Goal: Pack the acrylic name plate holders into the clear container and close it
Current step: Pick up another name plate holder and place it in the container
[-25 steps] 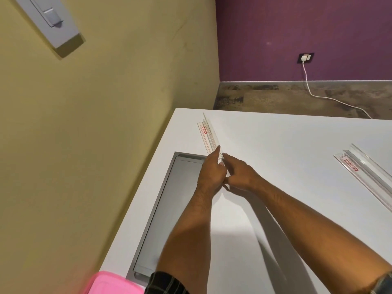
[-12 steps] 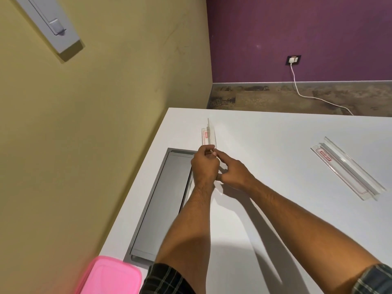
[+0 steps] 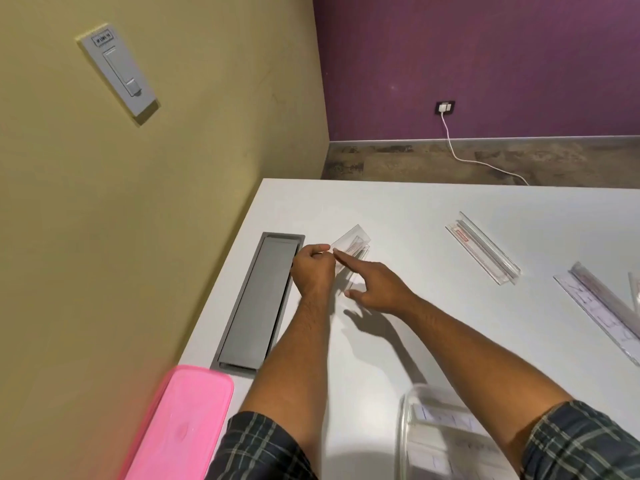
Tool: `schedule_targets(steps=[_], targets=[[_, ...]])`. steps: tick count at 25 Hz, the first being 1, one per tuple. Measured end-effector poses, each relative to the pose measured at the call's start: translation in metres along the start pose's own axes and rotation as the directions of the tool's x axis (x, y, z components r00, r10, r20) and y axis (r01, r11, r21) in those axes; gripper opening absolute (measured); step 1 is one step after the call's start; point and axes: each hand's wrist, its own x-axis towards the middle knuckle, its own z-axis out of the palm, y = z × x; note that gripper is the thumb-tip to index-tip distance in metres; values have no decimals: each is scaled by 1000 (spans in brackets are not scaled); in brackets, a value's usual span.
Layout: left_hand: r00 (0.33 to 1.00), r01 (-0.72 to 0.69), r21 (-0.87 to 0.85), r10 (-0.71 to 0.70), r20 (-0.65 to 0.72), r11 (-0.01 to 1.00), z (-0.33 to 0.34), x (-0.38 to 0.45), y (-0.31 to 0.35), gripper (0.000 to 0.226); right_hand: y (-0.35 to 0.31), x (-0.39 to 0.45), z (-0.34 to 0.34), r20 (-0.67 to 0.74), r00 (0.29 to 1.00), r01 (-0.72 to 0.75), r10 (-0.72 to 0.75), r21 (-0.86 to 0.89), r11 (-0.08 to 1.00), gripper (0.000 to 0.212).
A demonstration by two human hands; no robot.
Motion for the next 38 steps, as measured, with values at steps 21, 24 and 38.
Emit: schedule_targets(steps=[21, 24, 38], targets=[[412, -53, 204, -165, 896, 977, 9, -120, 33, 55, 45, -252, -129, -245, 940, -72, -236, -822, 564, 70], [289, -57, 285, -258, 922, 957, 14, -130, 19, 56, 45, -271, -124, -93, 992, -22, -81, -783, 621, 67], [269, -590, 532, -473, 839, 608, 32, -183, -35, 54, 73, -328, -68, 204, 978, 58, 41, -459, 887, 69]])
